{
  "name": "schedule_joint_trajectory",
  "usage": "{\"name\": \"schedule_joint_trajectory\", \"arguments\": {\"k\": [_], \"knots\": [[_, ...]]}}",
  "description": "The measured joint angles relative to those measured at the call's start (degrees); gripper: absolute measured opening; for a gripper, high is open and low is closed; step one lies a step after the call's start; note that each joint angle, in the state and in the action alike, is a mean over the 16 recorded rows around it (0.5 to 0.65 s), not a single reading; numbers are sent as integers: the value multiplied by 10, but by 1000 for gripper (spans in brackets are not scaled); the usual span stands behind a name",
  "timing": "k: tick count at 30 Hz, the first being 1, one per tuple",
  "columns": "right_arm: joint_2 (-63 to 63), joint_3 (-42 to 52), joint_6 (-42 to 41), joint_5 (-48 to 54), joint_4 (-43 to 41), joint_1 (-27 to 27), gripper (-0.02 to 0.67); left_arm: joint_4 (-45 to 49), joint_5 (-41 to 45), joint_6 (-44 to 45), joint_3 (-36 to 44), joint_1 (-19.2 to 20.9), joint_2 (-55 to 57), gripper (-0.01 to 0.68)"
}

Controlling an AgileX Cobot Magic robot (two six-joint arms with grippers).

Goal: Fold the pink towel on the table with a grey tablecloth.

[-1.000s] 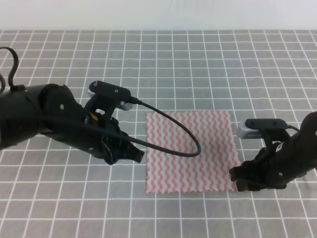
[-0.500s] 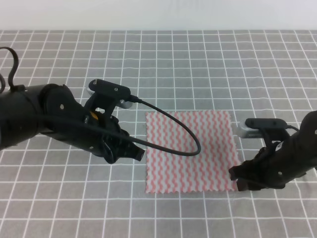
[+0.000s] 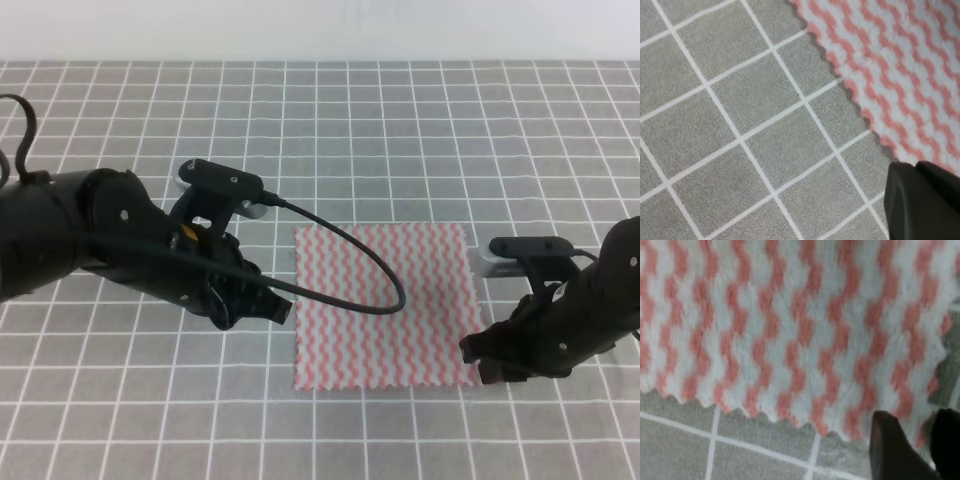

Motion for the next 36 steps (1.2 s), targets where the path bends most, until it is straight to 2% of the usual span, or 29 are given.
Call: {"name": "schedule_joint_trajectory", "arguments": {"k": [9,13,17,27,36], "knots": [[0,0,1,-4,-3,0,67,0,1,1,0,0,0,1],[-1,0,1,-2,-6,0,54,0,2,2,0,0,0,1],[-2,0,1,0,-8,0,84,0,3,3,0,0,1,1],[0,0,1,-5,1,0,220,0,2,9,0,0,1,1],[13,-2,1,-8,16,0,216,0,1,15,0,0,1,1]]}}
